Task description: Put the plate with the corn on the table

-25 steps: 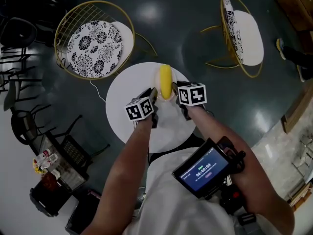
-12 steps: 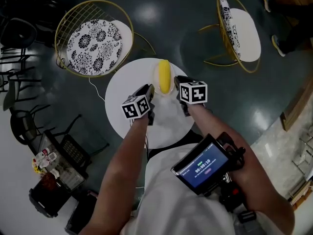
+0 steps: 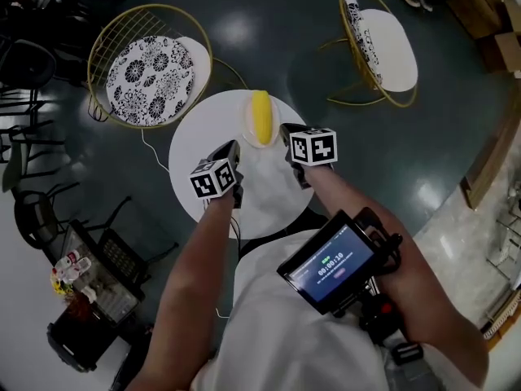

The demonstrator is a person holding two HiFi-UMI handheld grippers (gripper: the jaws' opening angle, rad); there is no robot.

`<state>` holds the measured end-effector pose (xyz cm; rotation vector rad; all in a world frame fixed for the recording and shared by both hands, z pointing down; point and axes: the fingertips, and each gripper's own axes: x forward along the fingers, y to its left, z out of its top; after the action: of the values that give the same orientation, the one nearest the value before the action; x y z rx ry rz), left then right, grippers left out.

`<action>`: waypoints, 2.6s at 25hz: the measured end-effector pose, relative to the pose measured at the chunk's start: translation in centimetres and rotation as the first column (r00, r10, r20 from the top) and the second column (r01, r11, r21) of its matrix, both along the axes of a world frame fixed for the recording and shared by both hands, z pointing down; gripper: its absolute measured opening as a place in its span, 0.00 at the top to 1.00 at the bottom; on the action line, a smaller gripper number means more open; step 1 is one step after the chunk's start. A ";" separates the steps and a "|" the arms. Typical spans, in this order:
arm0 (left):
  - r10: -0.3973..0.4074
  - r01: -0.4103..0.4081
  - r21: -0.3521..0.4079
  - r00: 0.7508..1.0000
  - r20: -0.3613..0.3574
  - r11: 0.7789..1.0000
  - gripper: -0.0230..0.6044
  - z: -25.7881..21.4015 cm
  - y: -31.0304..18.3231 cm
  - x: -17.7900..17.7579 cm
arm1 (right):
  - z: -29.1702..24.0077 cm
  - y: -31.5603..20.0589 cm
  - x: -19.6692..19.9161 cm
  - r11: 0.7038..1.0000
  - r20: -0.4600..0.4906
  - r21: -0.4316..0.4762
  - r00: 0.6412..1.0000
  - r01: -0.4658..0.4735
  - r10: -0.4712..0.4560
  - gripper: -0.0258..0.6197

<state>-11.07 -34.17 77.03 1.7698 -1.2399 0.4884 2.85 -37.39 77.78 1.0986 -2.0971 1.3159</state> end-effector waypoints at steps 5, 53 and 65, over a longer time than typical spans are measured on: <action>0.019 -0.020 0.021 1.000 0.001 1.000 0.95 -1.4 1.8 -0.2 | -1.9 1.0 0.0 0.999 0.018 0.035 1.000 -0.006 0.005 0.95; 0.210 -0.148 0.359 0.968 -0.140 0.922 0.95 -17.7 18.5 1.4 | -19.1 18.0 -3.6 0.943 0.170 0.332 0.984 0.000 -0.060 0.95; 0.238 -0.148 0.483 0.962 -0.132 0.863 0.95 -22.4 22.8 -2.1 | -23.4 23.1 -3.4 0.911 0.243 0.407 0.969 -0.070 -0.034 0.95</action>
<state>-13.19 -11.32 54.61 2.3107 -1.1106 0.1238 -0.55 -14.30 54.36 1.1670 -2.6444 1.0851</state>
